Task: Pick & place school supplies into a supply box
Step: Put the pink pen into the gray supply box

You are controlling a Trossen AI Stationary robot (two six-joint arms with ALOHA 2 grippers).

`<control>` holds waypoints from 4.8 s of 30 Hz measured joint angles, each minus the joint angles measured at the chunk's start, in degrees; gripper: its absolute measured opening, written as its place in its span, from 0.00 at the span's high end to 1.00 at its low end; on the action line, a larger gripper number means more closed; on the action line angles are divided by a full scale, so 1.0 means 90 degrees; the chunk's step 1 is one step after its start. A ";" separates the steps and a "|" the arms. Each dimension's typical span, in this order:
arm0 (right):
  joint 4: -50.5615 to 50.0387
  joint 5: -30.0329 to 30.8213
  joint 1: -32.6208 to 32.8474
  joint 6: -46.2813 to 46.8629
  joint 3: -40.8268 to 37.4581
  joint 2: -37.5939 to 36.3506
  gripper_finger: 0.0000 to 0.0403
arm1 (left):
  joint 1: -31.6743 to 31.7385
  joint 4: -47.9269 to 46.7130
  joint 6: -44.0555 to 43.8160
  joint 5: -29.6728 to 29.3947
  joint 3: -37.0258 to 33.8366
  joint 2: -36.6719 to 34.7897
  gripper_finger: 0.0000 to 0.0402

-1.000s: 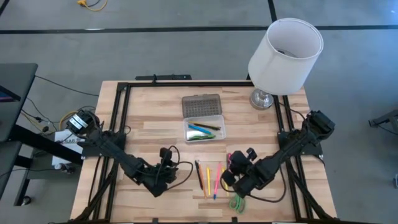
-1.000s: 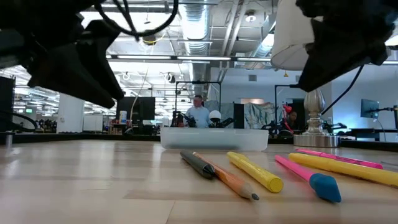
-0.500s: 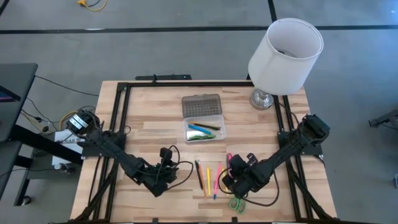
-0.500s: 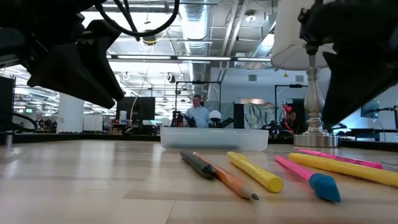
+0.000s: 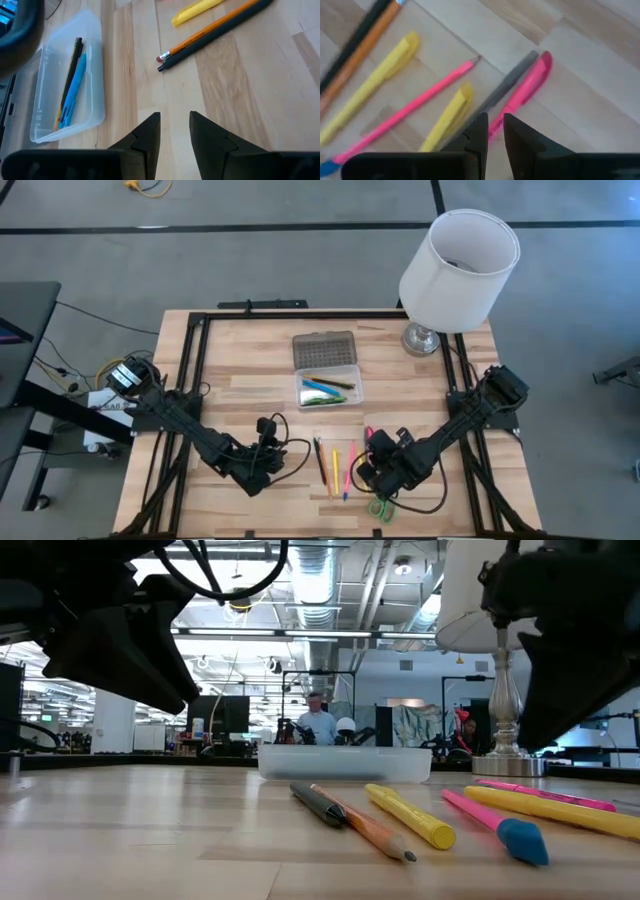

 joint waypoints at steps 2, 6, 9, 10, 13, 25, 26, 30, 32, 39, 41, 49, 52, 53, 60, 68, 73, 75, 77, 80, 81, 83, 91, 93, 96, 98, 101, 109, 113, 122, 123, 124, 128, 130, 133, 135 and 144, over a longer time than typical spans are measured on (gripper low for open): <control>0.0053 0.0009 -0.0004 0.0000 0.0012 0.0038 0.85 | -0.0002 0.0007 -0.0009 0.0005 0.0000 0.0000 0.75; 0.0010 -0.0046 -0.0064 0.0039 -0.0001 0.0106 0.82 | -0.0002 0.0010 -0.0093 0.0023 0.0000 0.0000 0.75; -0.0018 -0.0154 -0.0122 0.0146 -0.0006 0.0204 0.79 | 0.0001 0.0005 -0.0216 0.0098 0.0000 0.0000 0.75; -0.0040 -0.0220 -0.0126 0.0146 -0.0012 0.0204 0.79 | -0.0002 0.0002 -0.0233 0.0147 0.0000 0.0000 0.75; 0.0072 -0.0220 -0.0189 0.0147 0.0010 0.0197 0.76 | -0.0009 0.0002 -0.0287 0.0194 0.0000 0.0000 0.75; 0.0084 -0.0118 -0.0189 0.0148 0.0002 0.0201 0.70 | -0.0019 0.0017 -0.0444 0.0351 0.0000 0.0000 0.75; 0.0097 -0.0107 -0.0190 0.0148 0.0005 0.0243 0.70 | -0.0021 0.0016 -0.0459 0.0349 0.0000 0.0000 0.75; 0.0001 -0.0167 -0.0222 0.0152 0.0006 0.0334 0.68 | -0.0036 0.0017 -0.0473 0.0351 0.0000 0.0000 0.75; 0.0018 -0.0238 -0.0281 0.0163 0.0009 0.0423 0.67 | -0.0045 0.0019 -0.0533 0.0354 0.0000 0.0000 0.75; 0.0031 -0.0312 -0.0376 0.0163 0.0002 0.0403 0.66 | -0.0066 -0.0009 -0.0604 0.0405 0.0000 0.0000 0.75; 0.0033 -0.0321 -0.0374 0.0162 0.0002 0.0403 0.67 | -0.0067 -0.0015 -0.0604 0.0408 0.0000 0.0000 0.75; 0.0028 -0.0340 -0.0374 0.0158 -0.0026 0.0403 0.69 | -0.0067 -0.0012 -0.0631 0.0412 0.0000 0.0000 0.75; 0.0048 -0.0380 -0.0374 0.0165 -0.0148 0.0403 0.69 | -0.0067 -0.0012 -0.0633 0.0412 0.0000 0.0000 0.75; 0.0094 -0.0403 -0.0376 0.0188 -0.0205 0.0403 0.70 | -0.0067 -0.0012 -0.0633 0.0412 0.0000 0.0000 0.75; 0.0265 -0.0553 -0.0442 0.0313 -0.0465 0.0384 0.70 | -0.0067 -0.0012 -0.0658 0.0415 0.0000 0.0000 0.75; 0.0170 -0.0546 -0.0547 0.0307 -0.0476 0.0386 0.73 | -0.0067 -0.0012 -0.0674 0.0415 0.0000 0.0000 0.75; 0.0126 -0.0563 -0.0763 0.0136 -0.0481 0.0386 0.76 | -0.0067 -0.0012 -0.0677 0.0415 0.0000 0.0000 0.75; 0.0133 -0.0587 -0.0838 -0.0020 -0.0481 0.0386 0.78 | -0.0067 -0.0012 -0.0677 0.0415 0.0000 0.0000 0.75; 0.0144 -0.0622 -0.0893 -0.0136 -0.0481 0.0386 0.81 | -0.0067 -0.0020 -0.0677 0.0415 0.0000 0.0000 0.75; 0.0171 -0.0675 -0.0960 -0.0359 -0.0481 0.0389 0.86 | -0.0067 -0.0049 -0.0677 0.0415 0.0000 0.0000 0.75; 0.0179 -0.0728 -0.0985 -0.0446 -0.0481 0.0387 0.87 | -0.0067 -0.0062 -0.0677 0.0415 0.0000 0.0000 0.75; 0.0181 -0.0843 -0.1046 -0.0646 -0.0481 0.0386 0.90 | -0.0067 -0.0139 -0.0665 0.0415 0.0000 0.0000 0.75; 0.0168 -0.1141 -0.1417 -0.1395 -0.0481 0.0386 0.93 | 0.0004 -0.0560 -0.0430 0.0351 0.0000 0.0000 0.75; 0.0169 -0.1224 -0.1518 -0.1562 -0.0481 0.0383 0.93 | 0.0053 -0.0603 -0.0316 0.0349 0.0000 0.0000 0.75; 0.0174 -0.1281 -0.1631 -0.1783 -0.0481 0.0381 0.93 | 0.0137 -0.0651 -0.0167 0.0344 0.0000 0.0000 0.75; 0.0176 -0.1313 -0.1687 -0.1909 -0.0486 0.0367 0.94 | 0.0202 -0.0676 -0.0090 0.0344 0.0000 0.0000 0.75; 0.0175 -0.1333 -0.1728 -0.2073 -0.0486 0.0367 0.95 | 0.0314 -0.0725 -0.0034 0.0339 0.0000 0.0000 0.75; 0.0091 -0.1286 -0.1646 -0.2169 -0.0486 0.0372 0.95 | 0.0513 -0.0850 -0.0036 0.0332 0.0000 0.0000 0.75; -0.0123 -0.0973 -0.1492 -0.2369 -0.0349 0.0405 0.96 | 0.0518 -0.0848 -0.0007 0.0299 0.0001 0.0000 0.75; -0.1054 -0.0448 -0.1276 -0.2433 -0.0056 0.0423 0.96 | 0.0516 -0.0848 -0.0060 0.0291 0.0000 0.0000 0.75; -0.1082 -0.0378 -0.1262 -0.2433 -0.0011 0.0422 0.96 | 0.0516 -0.0848 -0.0079 0.0291 0.0000 0.0000 0.75; -0.1110 -0.0304 -0.1243 -0.2433 0.0038 0.0414 0.96 | 0.0516 -0.0848 -0.0102 0.0291 0.0000 0.0000 0.75; -0.1340 0.0011 -0.1176 -0.2625 0.0218 0.0413 0.96 | 0.0516 -0.0874 -0.0157 0.0291 0.0000 0.0000 0.75; -0.1317 0.0180 -0.1145 -0.2812 0.0330 0.0409 0.96 | 0.0516 -0.0885 -0.0157 0.0291 0.0000 0.0000 0.75; -0.1322 0.0483 -0.1113 -0.3163 0.0548 0.0408 0.96 | 0.0516 -0.0928 -0.0156 0.0283 0.0002 0.0000 0.75; -0.1296 0.0855 -0.1079 -0.3458 0.0707 0.0398 0.96 | 0.0516 -0.1008 -0.0151 0.0188 0.0002 0.0000 0.75; -0.0928 0.2466 -0.1545 -0.4933 0.0911 0.0396 0.95 | 0.0635 -0.1207 0.0008 -0.0380 0.0002 0.0000 0.75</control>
